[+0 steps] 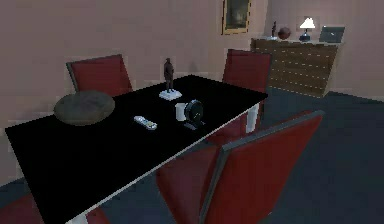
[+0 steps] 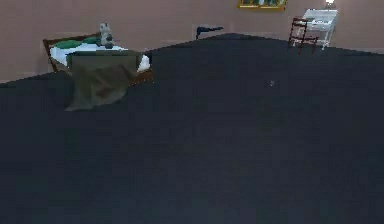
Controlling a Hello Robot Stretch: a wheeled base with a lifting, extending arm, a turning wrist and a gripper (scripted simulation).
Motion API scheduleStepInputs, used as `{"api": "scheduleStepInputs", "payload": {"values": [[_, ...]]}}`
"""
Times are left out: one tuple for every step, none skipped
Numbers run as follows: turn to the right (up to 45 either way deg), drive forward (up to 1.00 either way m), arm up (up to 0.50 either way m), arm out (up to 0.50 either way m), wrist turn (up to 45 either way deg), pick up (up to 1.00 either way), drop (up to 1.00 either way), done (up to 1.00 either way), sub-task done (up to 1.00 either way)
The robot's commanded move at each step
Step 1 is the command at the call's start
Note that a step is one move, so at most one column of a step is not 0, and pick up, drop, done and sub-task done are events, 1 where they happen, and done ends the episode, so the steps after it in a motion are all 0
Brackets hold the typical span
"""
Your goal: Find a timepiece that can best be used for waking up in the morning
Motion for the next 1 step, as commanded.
{"api": "scheduleStepInputs", "payload": {"values": [[0.0,0.00,0.00,0.00,0.0,0.00,0.00,1.00,0.00]]}}
